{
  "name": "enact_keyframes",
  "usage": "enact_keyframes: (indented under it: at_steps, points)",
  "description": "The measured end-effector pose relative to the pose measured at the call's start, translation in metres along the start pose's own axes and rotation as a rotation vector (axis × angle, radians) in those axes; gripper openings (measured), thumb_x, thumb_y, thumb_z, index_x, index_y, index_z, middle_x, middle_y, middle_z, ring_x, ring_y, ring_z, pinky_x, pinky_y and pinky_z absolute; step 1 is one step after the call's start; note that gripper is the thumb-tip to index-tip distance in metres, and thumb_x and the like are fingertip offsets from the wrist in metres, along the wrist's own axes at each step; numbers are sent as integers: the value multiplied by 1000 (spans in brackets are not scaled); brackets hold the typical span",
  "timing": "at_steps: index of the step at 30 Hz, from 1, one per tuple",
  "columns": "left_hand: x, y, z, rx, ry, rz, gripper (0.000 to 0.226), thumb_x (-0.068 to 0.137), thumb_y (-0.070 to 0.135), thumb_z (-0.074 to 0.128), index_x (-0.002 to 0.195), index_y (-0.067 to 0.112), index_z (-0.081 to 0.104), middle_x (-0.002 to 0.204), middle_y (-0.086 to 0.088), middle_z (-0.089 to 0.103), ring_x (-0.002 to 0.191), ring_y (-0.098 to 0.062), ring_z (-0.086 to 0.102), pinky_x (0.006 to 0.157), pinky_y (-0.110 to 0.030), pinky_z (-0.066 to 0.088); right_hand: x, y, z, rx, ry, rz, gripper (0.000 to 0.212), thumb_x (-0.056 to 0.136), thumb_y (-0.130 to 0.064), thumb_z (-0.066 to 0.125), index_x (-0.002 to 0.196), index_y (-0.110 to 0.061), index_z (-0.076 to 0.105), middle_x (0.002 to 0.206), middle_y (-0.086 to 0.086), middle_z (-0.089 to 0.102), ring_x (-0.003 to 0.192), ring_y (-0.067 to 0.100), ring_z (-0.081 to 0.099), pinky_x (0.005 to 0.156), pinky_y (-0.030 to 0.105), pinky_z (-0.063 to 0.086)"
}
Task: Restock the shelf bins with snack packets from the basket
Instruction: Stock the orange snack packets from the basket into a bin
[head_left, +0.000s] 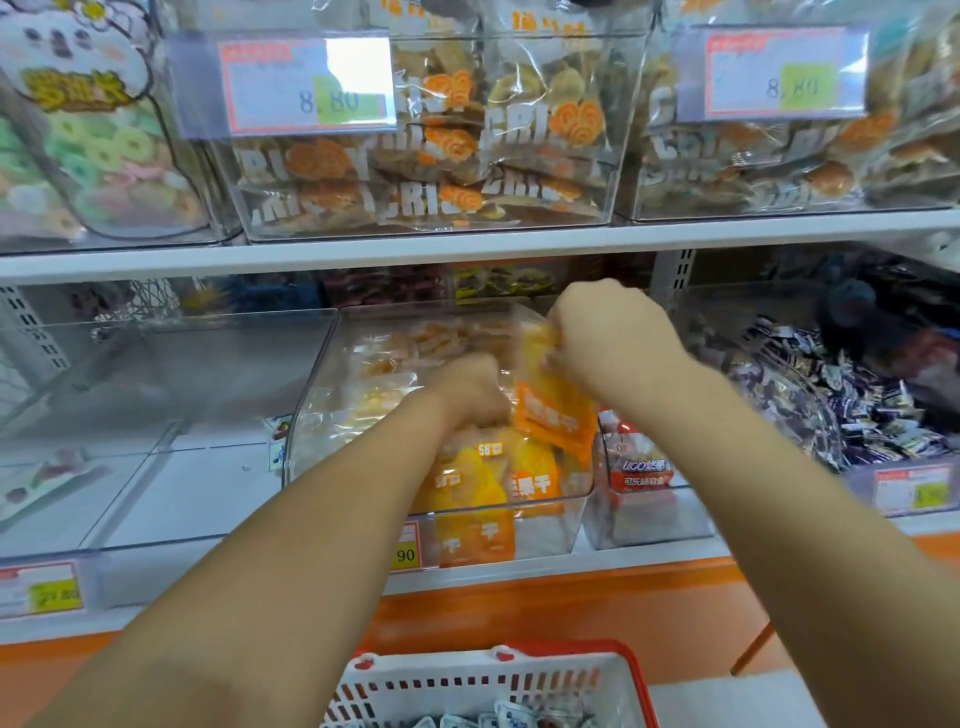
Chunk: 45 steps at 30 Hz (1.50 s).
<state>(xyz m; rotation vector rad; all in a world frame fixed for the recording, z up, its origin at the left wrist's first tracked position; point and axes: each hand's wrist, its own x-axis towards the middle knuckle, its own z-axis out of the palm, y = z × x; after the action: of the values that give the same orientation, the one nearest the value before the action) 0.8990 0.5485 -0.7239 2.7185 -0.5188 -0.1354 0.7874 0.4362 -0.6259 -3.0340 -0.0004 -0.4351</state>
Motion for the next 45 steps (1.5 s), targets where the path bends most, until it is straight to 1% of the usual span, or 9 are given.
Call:
enact_keyframes:
  at_steps: [7,11,15,19,24,31,38,42,45]
  points:
    - [-18,7,-9,-11,-16,-181,17,86,19,61,73,8,59,97,-15,64,93,-29,62,77,-35,47,2,-29,57,-142,-142,44,31,94,-4,45,119,-8,62,123,12,62,115,31,58,85,34,48]
    - [-53,3,-15,31,284,-104,23,81,11,64,104,10,62,112,-10,61,107,-28,58,85,-36,45,15,-14,58,0,-267,23,29,83,-19,70,111,-12,67,114,11,66,107,30,62,85,33,49]
    - [-105,4,-8,-47,588,156,11,85,11,57,94,17,58,99,0,56,95,-17,52,83,-28,39,16,-10,61,4,-281,-53,16,79,-20,74,93,-14,69,98,8,67,99,28,64,72,29,45]
    - [-114,-1,5,92,305,459,21,88,21,45,90,13,64,92,-4,62,95,-20,49,87,-33,40,11,-19,85,-219,-252,-124,30,91,-4,48,117,-9,62,126,12,60,120,29,54,99,36,40]
    - [-103,-7,15,397,45,380,48,98,40,25,121,19,63,124,0,58,121,-19,40,107,-37,30,9,-19,101,-418,-207,-155,32,92,-14,48,122,-13,58,132,9,53,130,27,37,112,38,18]
    - [-120,12,12,479,34,147,51,102,36,22,121,9,61,133,-9,51,129,-24,35,96,-38,38,2,-16,107,-400,8,-198,27,90,-11,50,115,-14,60,126,10,45,117,28,40,96,34,31]
    - [-117,28,-3,508,-196,64,36,101,27,37,124,9,58,134,-12,51,128,-27,37,100,-41,39,-13,-19,96,17,36,-33,42,86,13,42,125,-2,36,127,18,38,102,38,57,65,34,34]
    - [-128,17,5,429,60,166,31,96,26,42,103,6,66,114,-14,58,108,-32,52,89,-37,43,-28,-8,80,118,-27,-47,29,85,6,51,112,-4,46,112,18,55,95,36,60,64,34,41]
    - [-160,7,17,199,373,425,29,93,20,46,112,8,64,129,-9,53,121,-26,46,101,-32,35,-54,-5,70,76,39,-105,13,90,-11,53,103,-8,52,97,13,63,88,34,63,63,32,41]
